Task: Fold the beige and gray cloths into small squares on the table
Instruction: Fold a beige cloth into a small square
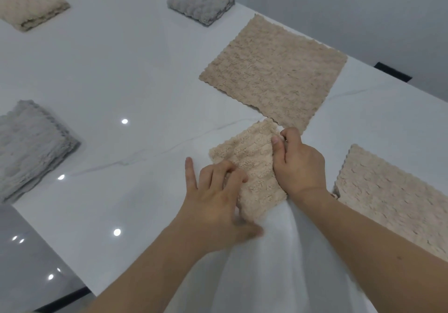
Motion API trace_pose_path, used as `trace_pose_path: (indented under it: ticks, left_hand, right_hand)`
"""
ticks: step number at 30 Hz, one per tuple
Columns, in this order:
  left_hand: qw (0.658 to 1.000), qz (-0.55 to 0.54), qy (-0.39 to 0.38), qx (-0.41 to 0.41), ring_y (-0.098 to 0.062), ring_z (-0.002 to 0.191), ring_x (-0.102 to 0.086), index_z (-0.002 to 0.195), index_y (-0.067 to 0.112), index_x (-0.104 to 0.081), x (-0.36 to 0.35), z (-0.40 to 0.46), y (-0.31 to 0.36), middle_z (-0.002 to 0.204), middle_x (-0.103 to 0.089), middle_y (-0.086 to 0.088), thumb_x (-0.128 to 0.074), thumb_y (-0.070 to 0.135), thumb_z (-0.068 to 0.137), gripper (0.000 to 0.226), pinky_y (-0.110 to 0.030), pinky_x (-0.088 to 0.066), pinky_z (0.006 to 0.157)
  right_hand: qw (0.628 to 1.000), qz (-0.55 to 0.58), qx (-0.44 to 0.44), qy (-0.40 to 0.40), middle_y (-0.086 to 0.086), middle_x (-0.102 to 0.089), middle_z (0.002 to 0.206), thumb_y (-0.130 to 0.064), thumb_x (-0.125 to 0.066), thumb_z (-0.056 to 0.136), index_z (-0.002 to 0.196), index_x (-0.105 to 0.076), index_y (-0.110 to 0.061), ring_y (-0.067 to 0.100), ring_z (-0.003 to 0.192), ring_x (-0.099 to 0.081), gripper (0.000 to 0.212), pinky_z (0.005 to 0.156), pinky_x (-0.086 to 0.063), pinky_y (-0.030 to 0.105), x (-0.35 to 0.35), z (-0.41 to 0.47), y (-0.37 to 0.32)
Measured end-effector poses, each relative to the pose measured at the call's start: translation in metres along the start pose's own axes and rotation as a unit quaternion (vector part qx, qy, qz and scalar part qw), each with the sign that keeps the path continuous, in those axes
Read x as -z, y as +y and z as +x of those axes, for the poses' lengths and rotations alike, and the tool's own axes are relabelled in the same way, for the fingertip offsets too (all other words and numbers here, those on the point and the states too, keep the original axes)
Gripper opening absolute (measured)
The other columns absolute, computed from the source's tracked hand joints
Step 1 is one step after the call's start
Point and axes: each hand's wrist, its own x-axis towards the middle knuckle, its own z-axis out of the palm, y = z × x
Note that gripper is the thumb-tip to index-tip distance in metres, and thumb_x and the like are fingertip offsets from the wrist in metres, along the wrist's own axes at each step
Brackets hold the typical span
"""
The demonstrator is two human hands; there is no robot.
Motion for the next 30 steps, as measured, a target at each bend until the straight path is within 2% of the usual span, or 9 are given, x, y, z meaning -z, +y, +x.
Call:
trace_pose_path:
  ticks: [3, 5, 7, 9, 14, 16, 19, 23, 30]
  left_hand:
    - [0.995, -0.061, -0.060, 0.043, -0.008, 0.120, -0.022, 0.125, 0.043, -0.036, 0.029, 0.012, 0.002, 0.125, -0.027, 0.018, -0.035, 0.087, 0.071, 0.069, -0.051, -0.008, 0.117]
    - [0.994, -0.076, 0.035, 0.067, -0.019, 0.112, -0.038, 0.115, 0.035, -0.046, 0.040, 0.034, -0.001, 0.119, -0.042, 0.007, -0.026, 0.068, 0.088, 0.047, -0.047, -0.034, 0.102]
    - [0.975, -0.079, 0.161, 0.127, -0.029, 0.108, -0.045, 0.116, 0.022, -0.050, 0.046, 0.056, 0.000, 0.117, -0.048, -0.007, -0.031, 0.051, 0.096, 0.040, -0.048, -0.043, 0.089]
    - [0.968, -0.106, 0.134, 0.183, -0.032, 0.106, -0.048, 0.114, 0.011, -0.053, 0.047, 0.076, 0.005, 0.112, -0.053, -0.011, -0.034, 0.048, 0.100, 0.043, -0.046, -0.043, 0.088]
    - [0.963, -0.194, -0.043, 0.184, -0.023, 0.094, -0.053, 0.112, 0.009, -0.060, 0.052, 0.106, 0.008, 0.106, -0.061, -0.005, -0.020, 0.052, 0.103, 0.060, -0.033, -0.038, 0.081]
    - [0.968, -0.184, -0.075, 0.153, -0.023, 0.094, -0.056, 0.096, 0.012, -0.061, 0.052, 0.111, 0.005, 0.097, -0.061, -0.003, -0.020, 0.052, 0.103, 0.058, -0.033, -0.039, 0.080]
    - [0.992, -0.102, 0.016, 0.075, -0.026, 0.081, -0.057, 0.072, 0.016, -0.045, 0.039, 0.109, -0.003, 0.075, -0.056, -0.001, -0.026, 0.046, 0.104, 0.048, -0.035, -0.036, 0.066]
    - [0.986, 0.021, 0.165, 0.032, -0.019, 0.055, -0.042, 0.076, 0.020, -0.038, 0.013, 0.095, -0.012, 0.055, -0.037, 0.007, -0.028, 0.046, 0.105, 0.040, -0.031, -0.020, 0.047]
    - [0.978, 0.088, 0.184, 0.035, -0.021, 0.057, -0.042, 0.082, 0.019, -0.038, 0.003, 0.101, -0.013, 0.058, -0.032, 0.008, -0.025, 0.045, 0.105, 0.037, -0.031, -0.017, 0.046]
  right_hand:
    - [1.000, 0.005, -0.004, -0.012, 0.002, -0.057, 0.061, -0.041, -0.029, 0.102, 0.103, -0.046, -0.016, 0.028, 0.058, -0.055, 0.030, 0.057, -0.041, 0.036, 0.001, 0.000, 0.000]
    - [1.000, 0.012, -0.004, -0.019, 0.001, -0.056, 0.060, -0.041, -0.027, 0.102, 0.104, -0.045, -0.017, 0.026, 0.058, -0.055, 0.031, 0.058, -0.041, 0.036, 0.002, 0.000, 0.001]
    - [1.000, 0.018, -0.001, -0.019, -0.001, -0.055, 0.059, -0.041, -0.027, 0.102, 0.105, -0.046, -0.017, 0.025, 0.058, -0.055, 0.031, 0.059, -0.040, 0.035, 0.003, 0.000, 0.002]
    - [1.000, 0.026, 0.001, -0.015, -0.002, -0.056, 0.060, -0.042, -0.026, 0.102, 0.106, -0.046, -0.018, 0.024, 0.059, -0.056, 0.031, 0.060, -0.042, 0.036, 0.003, 0.000, 0.002]
    - [0.998, 0.068, 0.011, 0.006, -0.007, -0.055, 0.057, -0.046, -0.020, 0.099, 0.112, -0.048, -0.019, 0.018, 0.057, -0.056, 0.041, 0.060, -0.043, 0.035, 0.002, -0.001, 0.002]
    - [0.997, 0.072, 0.011, 0.011, -0.005, -0.056, 0.058, -0.046, -0.019, 0.099, 0.111, -0.050, -0.020, 0.019, 0.059, -0.057, 0.042, 0.062, -0.044, 0.035, 0.002, -0.001, 0.003]
    - [0.997, 0.069, 0.003, 0.018, -0.004, -0.056, 0.058, -0.048, -0.017, 0.098, 0.105, -0.050, -0.020, 0.021, 0.059, -0.057, 0.044, 0.062, -0.045, 0.037, 0.001, 0.000, 0.003]
    - [0.999, 0.042, 0.007, 0.020, -0.005, -0.055, 0.058, -0.050, -0.017, 0.096, 0.092, -0.051, -0.020, 0.019, 0.056, -0.055, 0.045, 0.057, -0.041, 0.034, 0.000, 0.001, 0.004]
    - [1.000, 0.000, 0.005, -0.004, -0.004, -0.055, 0.058, -0.043, -0.023, 0.100, 0.081, -0.048, -0.019, 0.019, 0.057, -0.054, 0.040, 0.058, -0.040, 0.034, -0.002, 0.004, 0.003]
